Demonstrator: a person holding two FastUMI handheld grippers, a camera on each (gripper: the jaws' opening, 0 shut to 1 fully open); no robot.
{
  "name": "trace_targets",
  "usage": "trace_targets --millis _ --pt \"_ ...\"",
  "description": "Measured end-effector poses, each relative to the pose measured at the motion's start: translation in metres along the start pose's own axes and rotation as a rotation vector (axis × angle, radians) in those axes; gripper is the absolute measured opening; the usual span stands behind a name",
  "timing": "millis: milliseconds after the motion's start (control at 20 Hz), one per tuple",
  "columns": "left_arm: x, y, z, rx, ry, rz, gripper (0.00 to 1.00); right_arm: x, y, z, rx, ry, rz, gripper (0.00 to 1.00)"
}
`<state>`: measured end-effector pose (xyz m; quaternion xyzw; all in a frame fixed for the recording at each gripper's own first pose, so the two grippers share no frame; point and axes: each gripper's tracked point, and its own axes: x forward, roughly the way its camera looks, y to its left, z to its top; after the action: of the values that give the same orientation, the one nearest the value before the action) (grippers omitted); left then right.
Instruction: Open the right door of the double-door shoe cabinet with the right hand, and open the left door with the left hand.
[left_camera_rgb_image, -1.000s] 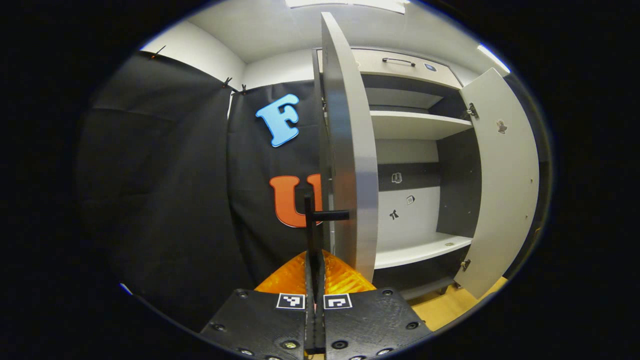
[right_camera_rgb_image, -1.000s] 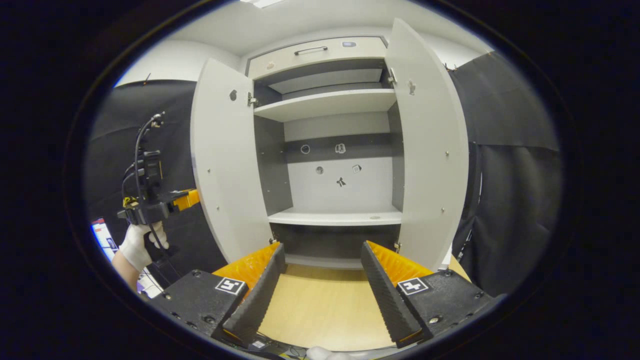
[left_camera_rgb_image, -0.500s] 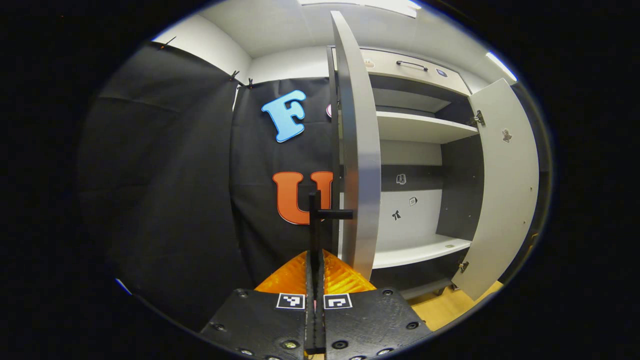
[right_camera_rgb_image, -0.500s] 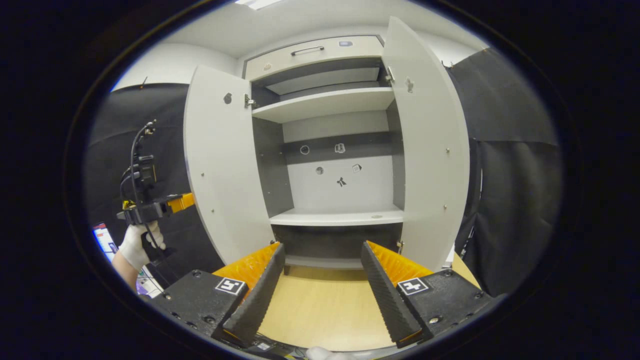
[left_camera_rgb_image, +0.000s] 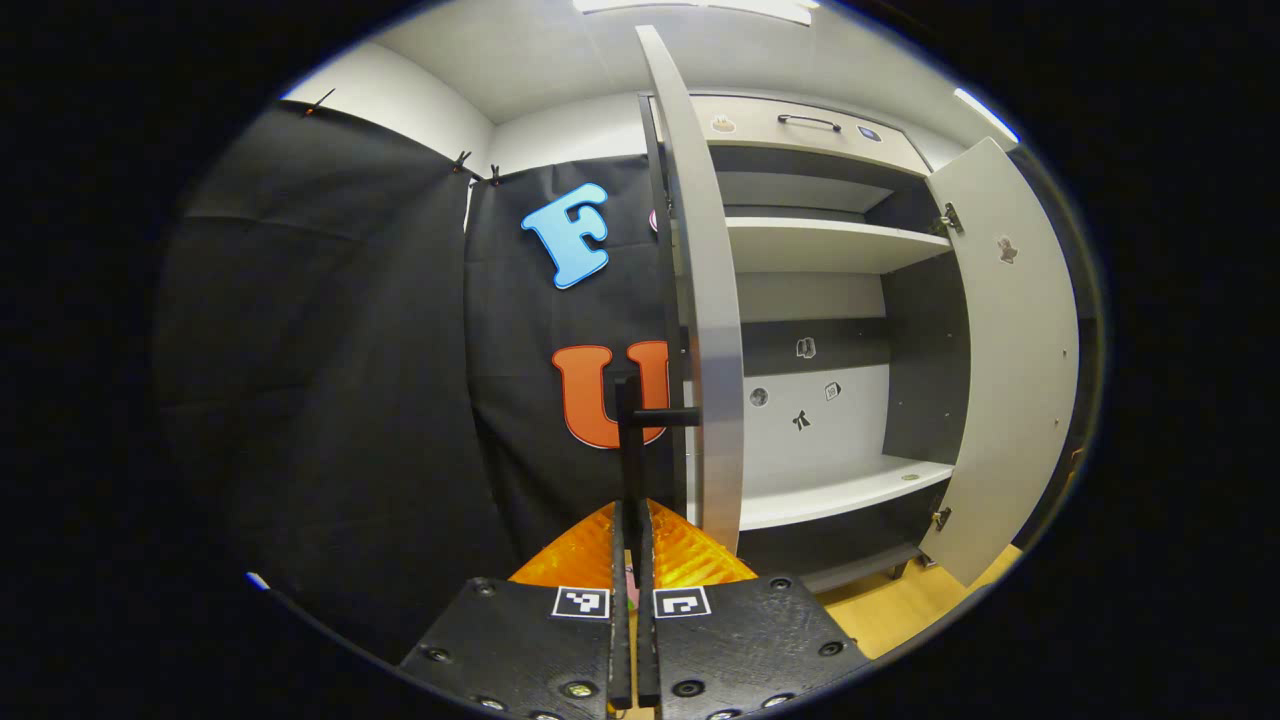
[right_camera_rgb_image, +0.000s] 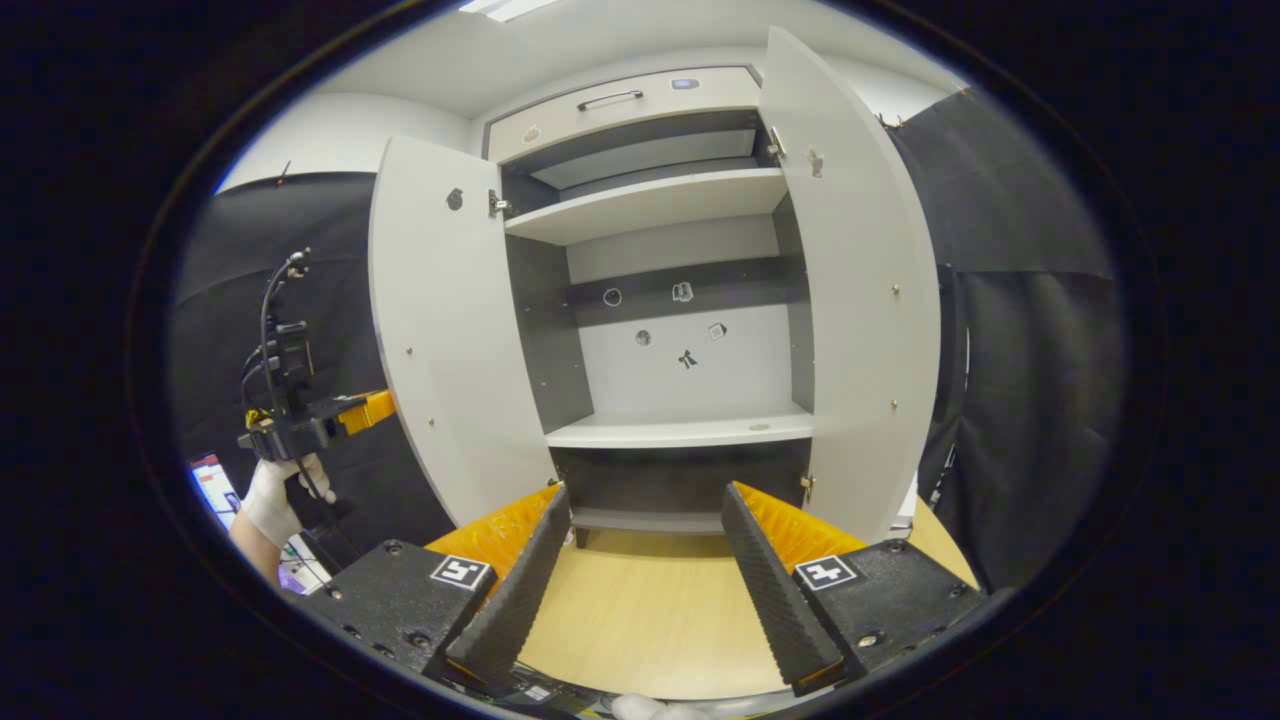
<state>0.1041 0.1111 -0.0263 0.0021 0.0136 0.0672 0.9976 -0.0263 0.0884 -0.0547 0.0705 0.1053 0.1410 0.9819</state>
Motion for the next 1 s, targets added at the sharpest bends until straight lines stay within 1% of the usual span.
trace_targets --millis 50,100,150,300,400,500,600,700,900,1000 --pt "-0.003 0.001 0.0 -0.007 0.003 -0.002 0.02 0.0 0.001 0.0 0.0 0.001 0.003 0.96" --pt "-0.004 0.003 -0.001 -0.024 0.009 -0.004 0.07 0.001 0.002 0.001 -0.002 -0.003 0.006 0.96" --pt "-0.007 0.006 -0.004 -0.035 0.022 0.001 0.02 0.001 0.002 0.003 -0.007 -0.006 0.007 0.96" --pt "-0.018 0.02 -0.015 -0.014 0.05 0.043 0.61 0.003 0.001 0.004 -0.027 -0.014 0.005 0.96" --pt "-0.03 0.034 -0.021 -0.001 0.064 0.098 1.0 0.005 0.0 0.003 -0.024 -0.011 0.006 0.96" --pt "-0.047 0.045 -0.023 -0.001 0.077 0.145 0.97 0.007 -0.003 0.005 -0.024 -0.013 0.001 0.96" --pt "-0.063 0.052 -0.018 -0.008 0.082 0.189 0.97 0.01 -0.006 0.009 -0.03 -0.019 -0.009 0.96" --pt "-0.077 0.047 -0.011 -0.013 0.079 0.192 0.97 0.011 -0.012 0.012 -0.038 -0.023 -0.021 0.96" --pt "-0.094 0.023 0.025 -0.006 0.027 0.181 0.97 0.011 -0.02 0.02 -0.056 -0.036 -0.042 0.96" --pt "-0.095 0.002 0.042 0.002 0.006 0.149 0.97 0.01 -0.024 0.025 -0.058 -0.047 -0.051 0.96"
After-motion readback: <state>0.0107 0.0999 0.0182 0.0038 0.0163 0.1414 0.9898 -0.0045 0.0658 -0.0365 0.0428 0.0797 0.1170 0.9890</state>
